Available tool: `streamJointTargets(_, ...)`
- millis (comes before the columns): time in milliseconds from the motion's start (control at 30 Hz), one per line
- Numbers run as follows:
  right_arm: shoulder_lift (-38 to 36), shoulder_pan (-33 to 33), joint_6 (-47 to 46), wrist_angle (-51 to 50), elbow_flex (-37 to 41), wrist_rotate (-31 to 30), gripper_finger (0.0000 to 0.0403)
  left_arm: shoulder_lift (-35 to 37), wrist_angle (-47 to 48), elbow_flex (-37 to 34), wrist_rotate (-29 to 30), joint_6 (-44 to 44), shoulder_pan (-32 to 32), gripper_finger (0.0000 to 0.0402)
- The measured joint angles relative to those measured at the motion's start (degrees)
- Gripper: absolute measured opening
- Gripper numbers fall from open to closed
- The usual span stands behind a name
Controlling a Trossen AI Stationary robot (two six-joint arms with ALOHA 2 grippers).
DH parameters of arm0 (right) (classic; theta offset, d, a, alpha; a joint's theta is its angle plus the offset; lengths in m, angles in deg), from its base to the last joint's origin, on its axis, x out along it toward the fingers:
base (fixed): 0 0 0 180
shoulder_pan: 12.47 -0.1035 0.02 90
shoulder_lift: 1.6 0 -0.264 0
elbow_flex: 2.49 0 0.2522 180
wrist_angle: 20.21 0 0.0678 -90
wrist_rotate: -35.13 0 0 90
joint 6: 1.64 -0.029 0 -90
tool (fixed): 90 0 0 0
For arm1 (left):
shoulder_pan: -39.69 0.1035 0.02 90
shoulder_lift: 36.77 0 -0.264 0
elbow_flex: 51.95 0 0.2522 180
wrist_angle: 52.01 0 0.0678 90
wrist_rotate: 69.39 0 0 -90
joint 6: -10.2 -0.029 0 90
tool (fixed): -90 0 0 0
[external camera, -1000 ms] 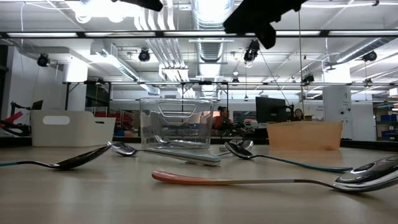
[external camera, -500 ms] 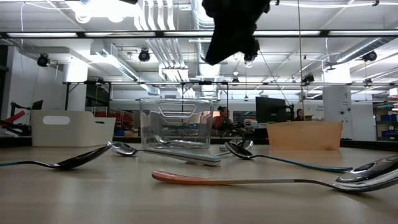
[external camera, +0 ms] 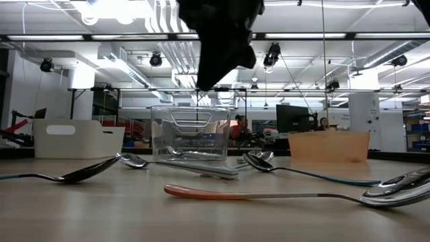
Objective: Sort silverware by color (type)
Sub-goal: Put the blue patterned spoon into the transparent bin
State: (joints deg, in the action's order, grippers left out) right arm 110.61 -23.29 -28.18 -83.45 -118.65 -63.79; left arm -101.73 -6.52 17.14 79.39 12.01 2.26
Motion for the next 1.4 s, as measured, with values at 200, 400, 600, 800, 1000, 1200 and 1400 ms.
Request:
streamJointTargets(200, 6.95, -1.04, 0.07, -3.96, -8.55, 0.12, 0.0059, 7.87, -23.89, -12.67, -0.08, -11.79, -0.02, 0.0042)
streamJointTargets(400, 13.24, -1.11, -1.98, -9.04, -16.58, -0.04, 0.0059, 16.07, -40.17, -24.28, -0.69, -19.33, -0.02, 0.0042)
streamJointTargets(600, 17.07, -1.19, -2.73, -9.95, -19.23, -0.05, 0.0059, 22.56, -41.26, -25.49, -0.81, -20.56, -0.02, 0.0042)
streamJointTargets(800, 19.06, -0.58, -2.13, -9.8, -19.23, -0.13, 0.0059, 23.98, -41.18, -25.67, -1.14, -20.39, -0.02, 0.0042)
streamJointTargets(1000, 21.15, -0.29, -2.04, -9.29, -19.23, -0.16, 0.0059, 23.88, -41.2, -25.79, -1.22, -20.58, -0.04, 0.0042)
streamJointTargets(1200, 21.53, -0.15, -3.17, -8.87, -19.23, -0.15, 0.0059, 23.81, -41.25, -25.46, -1.26, -20.6, -0.02, 0.0042)
streamJointTargets(1400, 21.53, 0.02, -3.57, -8.48, -19.23, -0.3, 0.0091, 23.68, -41.37, -25.44, -1.26, -20.6, -0.04, 0.0042)
